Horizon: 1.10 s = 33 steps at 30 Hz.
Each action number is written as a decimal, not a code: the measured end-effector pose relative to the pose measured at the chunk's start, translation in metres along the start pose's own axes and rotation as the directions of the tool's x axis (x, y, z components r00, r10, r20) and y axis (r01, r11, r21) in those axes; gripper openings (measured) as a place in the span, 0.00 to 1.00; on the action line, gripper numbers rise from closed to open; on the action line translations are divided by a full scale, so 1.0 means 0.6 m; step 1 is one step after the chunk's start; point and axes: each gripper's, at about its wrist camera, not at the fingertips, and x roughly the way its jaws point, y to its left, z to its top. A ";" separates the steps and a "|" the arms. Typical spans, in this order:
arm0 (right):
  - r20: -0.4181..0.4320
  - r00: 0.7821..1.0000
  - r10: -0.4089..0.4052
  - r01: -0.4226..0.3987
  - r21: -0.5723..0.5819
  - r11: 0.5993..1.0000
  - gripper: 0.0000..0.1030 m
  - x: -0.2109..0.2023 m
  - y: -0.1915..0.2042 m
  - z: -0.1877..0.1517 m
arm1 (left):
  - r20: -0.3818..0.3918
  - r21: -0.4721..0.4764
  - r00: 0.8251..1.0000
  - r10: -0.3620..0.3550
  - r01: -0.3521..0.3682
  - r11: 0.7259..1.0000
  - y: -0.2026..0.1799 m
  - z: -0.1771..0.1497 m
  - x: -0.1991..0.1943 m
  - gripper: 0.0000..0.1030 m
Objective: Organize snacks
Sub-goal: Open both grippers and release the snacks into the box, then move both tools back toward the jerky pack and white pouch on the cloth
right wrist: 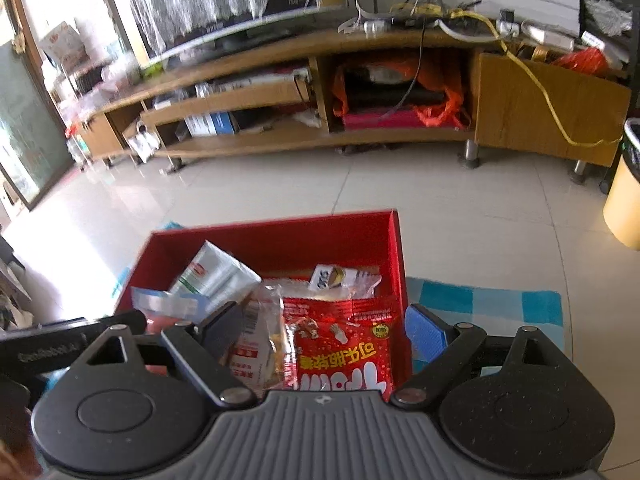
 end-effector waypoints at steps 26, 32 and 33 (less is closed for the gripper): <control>-0.210 0.974 -0.088 0.079 -0.053 0.995 0.91 -0.087 -0.045 -0.200 | -0.195 0.074 0.979 -0.065 0.080 0.994 0.029 -0.228 -0.098 0.89; -0.271 0.959 -0.077 0.069 -0.039 0.997 0.91 -0.079 -0.067 -0.228 | -0.287 0.088 0.954 -0.085 0.115 0.989 0.027 -0.289 -0.105 0.91; -0.273 0.959 -0.079 0.070 -0.041 0.997 0.91 -0.078 -0.068 -0.230 | -0.301 0.073 0.950 -0.088 0.115 0.991 0.029 -0.299 -0.105 0.91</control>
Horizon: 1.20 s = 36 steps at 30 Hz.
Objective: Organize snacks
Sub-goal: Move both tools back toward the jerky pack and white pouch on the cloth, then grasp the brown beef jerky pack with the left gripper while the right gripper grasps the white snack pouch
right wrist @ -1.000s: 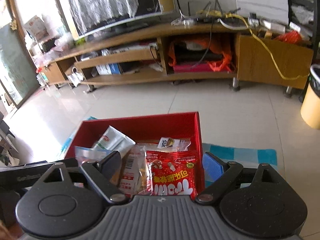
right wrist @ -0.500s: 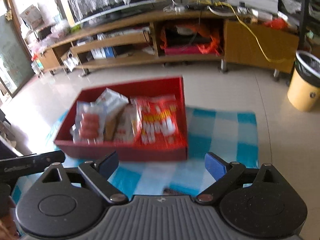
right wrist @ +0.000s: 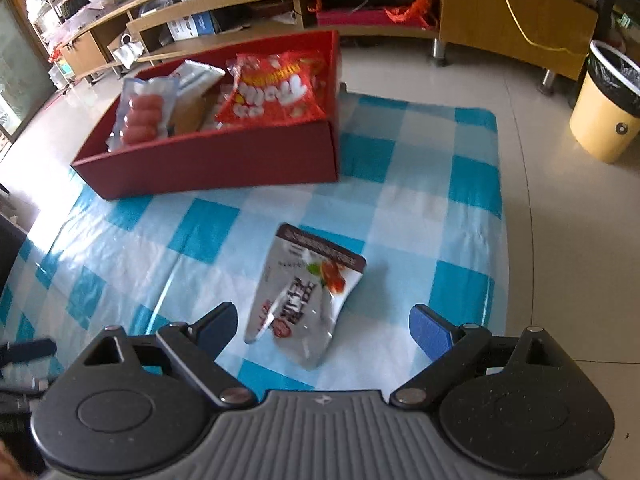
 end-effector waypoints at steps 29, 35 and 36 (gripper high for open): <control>-0.016 0.998 0.053 -0.053 0.016 0.998 0.94 0.006 -0.010 0.009 | -0.089 -0.205 0.995 0.050 -0.067 0.976 -0.003 -0.020 0.050 1.00; -0.056 0.997 0.044 -0.042 0.024 0.999 0.94 0.032 -0.008 0.007 | -0.075 -0.221 0.995 0.073 -0.088 0.971 -0.003 -0.029 0.049 1.00; -0.058 0.997 0.042 -0.041 0.024 0.999 0.94 0.034 -0.008 0.007 | -0.070 -0.215 0.994 0.082 -0.095 0.972 -0.007 -0.030 0.052 1.00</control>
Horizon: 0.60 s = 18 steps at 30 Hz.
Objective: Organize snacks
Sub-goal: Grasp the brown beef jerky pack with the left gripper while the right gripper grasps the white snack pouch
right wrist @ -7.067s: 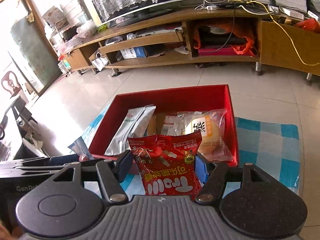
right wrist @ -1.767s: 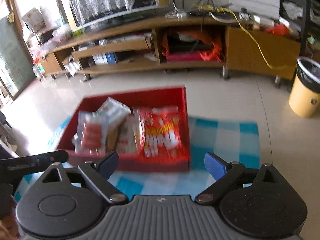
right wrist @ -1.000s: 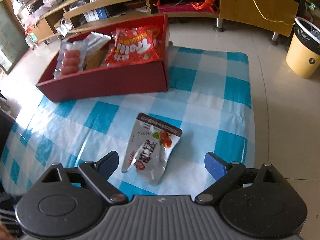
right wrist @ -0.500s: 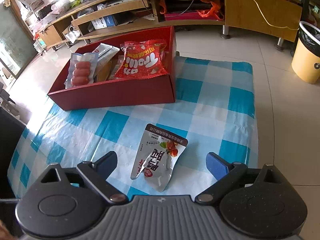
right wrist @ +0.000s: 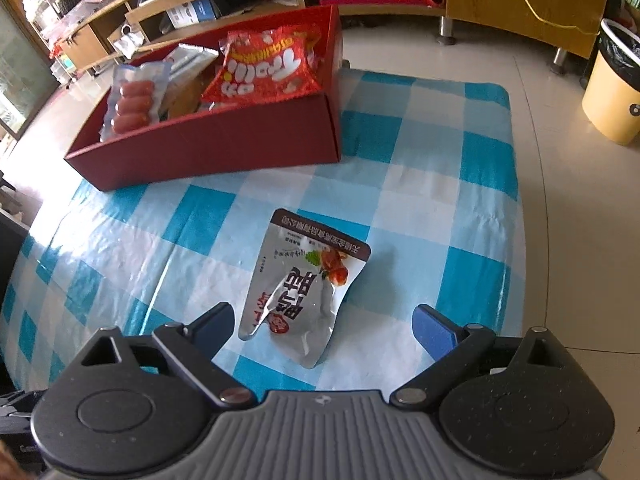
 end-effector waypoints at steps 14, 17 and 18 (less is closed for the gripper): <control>-0.002 1.000 0.003 -0.003 0.044 0.999 0.94 0.037 0.014 0.017 | 0.089 0.168 0.995 0.047 -0.062 0.984 -0.015 -0.026 0.003 0.87; -0.008 0.999 -0.035 0.035 0.032 0.999 1.00 0.055 0.029 0.019 | 0.093 0.179 0.995 0.044 -0.061 0.982 -0.015 -0.025 0.006 0.87; -0.010 0.999 -0.054 0.054 0.028 0.998 1.00 0.060 0.035 0.020 | 0.096 0.182 0.994 0.043 -0.060 0.981 -0.015 -0.026 0.005 0.87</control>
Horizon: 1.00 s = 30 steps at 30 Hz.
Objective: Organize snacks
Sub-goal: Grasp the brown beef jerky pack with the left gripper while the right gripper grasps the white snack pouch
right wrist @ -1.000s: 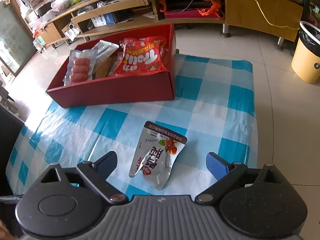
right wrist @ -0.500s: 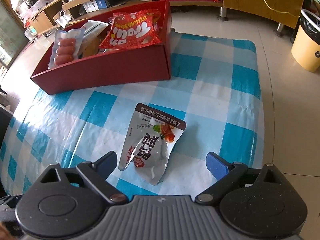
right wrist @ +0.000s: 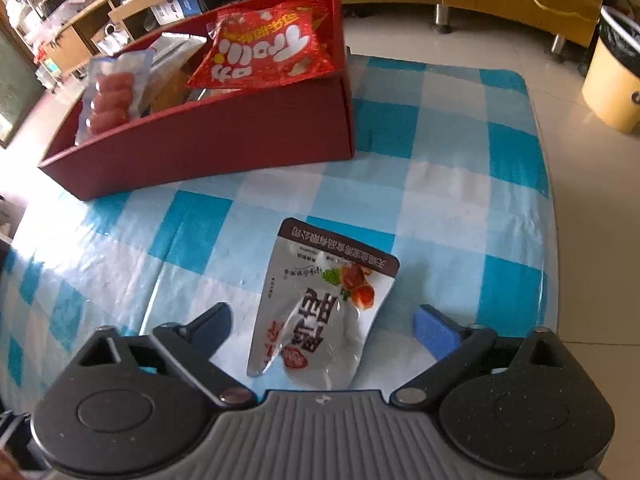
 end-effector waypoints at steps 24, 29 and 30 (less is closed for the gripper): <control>0.021 0.999 -0.031 0.034 -0.161 0.986 0.54 -0.019 0.052 -0.024 | 0.020 0.111 1.000 0.010 -0.012 0.994 0.000 -0.001 0.006 0.90; 0.027 1.000 -0.005 0.010 -0.168 0.986 0.54 -0.032 0.056 -0.029 | 0.017 0.088 1.000 -0.003 0.002 0.996 0.008 0.002 0.003 0.87; 0.031 1.000 0.002 0.004 -0.165 0.986 0.54 -0.035 0.054 -0.028 | 0.015 0.080 1.000 -0.006 0.005 0.997 0.010 0.003 0.002 0.87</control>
